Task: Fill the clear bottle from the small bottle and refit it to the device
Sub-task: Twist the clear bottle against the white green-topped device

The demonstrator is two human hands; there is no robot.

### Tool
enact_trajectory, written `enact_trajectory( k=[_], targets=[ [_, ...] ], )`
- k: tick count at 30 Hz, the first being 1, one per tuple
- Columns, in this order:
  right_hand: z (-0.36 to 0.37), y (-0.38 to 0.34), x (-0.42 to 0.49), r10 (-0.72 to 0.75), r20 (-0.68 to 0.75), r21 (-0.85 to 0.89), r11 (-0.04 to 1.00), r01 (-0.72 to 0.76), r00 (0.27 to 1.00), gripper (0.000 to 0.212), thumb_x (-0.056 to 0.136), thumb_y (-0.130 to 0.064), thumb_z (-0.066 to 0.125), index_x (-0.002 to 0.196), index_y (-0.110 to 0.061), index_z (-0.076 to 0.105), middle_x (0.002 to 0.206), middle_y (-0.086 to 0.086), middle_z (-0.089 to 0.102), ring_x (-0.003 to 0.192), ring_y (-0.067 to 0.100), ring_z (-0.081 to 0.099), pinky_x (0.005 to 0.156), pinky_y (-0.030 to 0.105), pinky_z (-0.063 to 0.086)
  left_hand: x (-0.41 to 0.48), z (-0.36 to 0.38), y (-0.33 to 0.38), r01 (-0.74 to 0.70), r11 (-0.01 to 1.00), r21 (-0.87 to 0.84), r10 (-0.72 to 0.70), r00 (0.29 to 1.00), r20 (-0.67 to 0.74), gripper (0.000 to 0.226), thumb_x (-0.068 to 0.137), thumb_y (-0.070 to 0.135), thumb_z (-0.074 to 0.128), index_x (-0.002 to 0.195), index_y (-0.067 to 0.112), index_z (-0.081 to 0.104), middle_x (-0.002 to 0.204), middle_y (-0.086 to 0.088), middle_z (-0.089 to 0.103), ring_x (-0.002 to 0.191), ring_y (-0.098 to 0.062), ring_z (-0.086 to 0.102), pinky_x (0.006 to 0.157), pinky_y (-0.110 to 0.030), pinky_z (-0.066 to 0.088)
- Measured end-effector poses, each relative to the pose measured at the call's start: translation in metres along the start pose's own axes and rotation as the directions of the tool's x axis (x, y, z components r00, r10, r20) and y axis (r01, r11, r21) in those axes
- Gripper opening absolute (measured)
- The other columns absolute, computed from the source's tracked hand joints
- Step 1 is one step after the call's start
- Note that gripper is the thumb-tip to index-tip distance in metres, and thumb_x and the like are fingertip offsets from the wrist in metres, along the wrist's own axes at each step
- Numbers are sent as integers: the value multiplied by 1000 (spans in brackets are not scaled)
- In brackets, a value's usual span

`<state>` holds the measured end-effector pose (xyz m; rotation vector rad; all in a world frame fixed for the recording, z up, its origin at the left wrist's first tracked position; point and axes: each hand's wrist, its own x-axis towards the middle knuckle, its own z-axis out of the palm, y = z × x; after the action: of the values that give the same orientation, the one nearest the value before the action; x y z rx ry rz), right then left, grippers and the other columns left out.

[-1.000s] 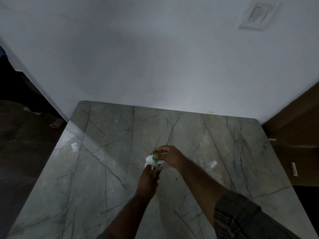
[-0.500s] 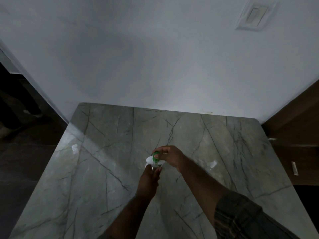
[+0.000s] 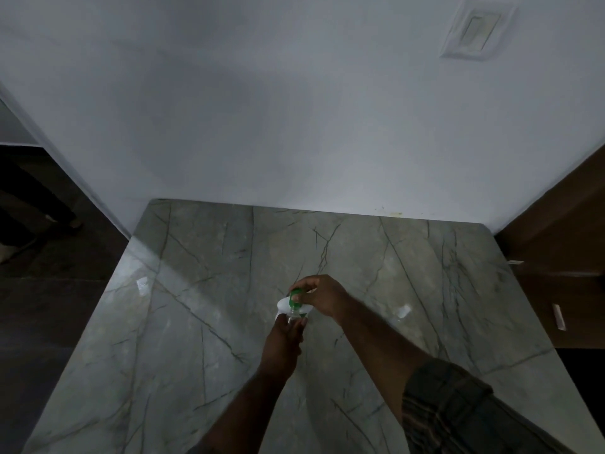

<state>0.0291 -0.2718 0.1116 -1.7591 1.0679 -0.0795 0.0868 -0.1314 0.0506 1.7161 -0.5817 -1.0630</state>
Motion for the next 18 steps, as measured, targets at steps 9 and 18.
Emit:
enact_trajectory(
  k=[9, 18],
  targets=[
    [3, 7, -2, 14, 2, 7, 1000, -14, 1000, 26, 79, -16, 77, 105, -21, 76, 110, -3, 72, 93, 6, 60, 72, 12, 44, -7, 0, 0, -38, 999, 27, 37, 999, 10, 15, 99, 31, 52, 108, 21, 58, 76, 4, 62, 56, -2, 56, 51, -17, 47],
    [6, 11, -1, -39, -8, -42, 998, 39, 999, 24, 80, -18, 77, 104, -20, 76, 107, -4, 73, 84, 0, 58, 69, 10, 42, -3, 2, -3, 13, 1000, 27, -13, 1000, -4, 17, 100, 33, 51, 106, 19, 58, 77, 1, 62, 56, -3, 54, 47, -13, 45]
  ],
)
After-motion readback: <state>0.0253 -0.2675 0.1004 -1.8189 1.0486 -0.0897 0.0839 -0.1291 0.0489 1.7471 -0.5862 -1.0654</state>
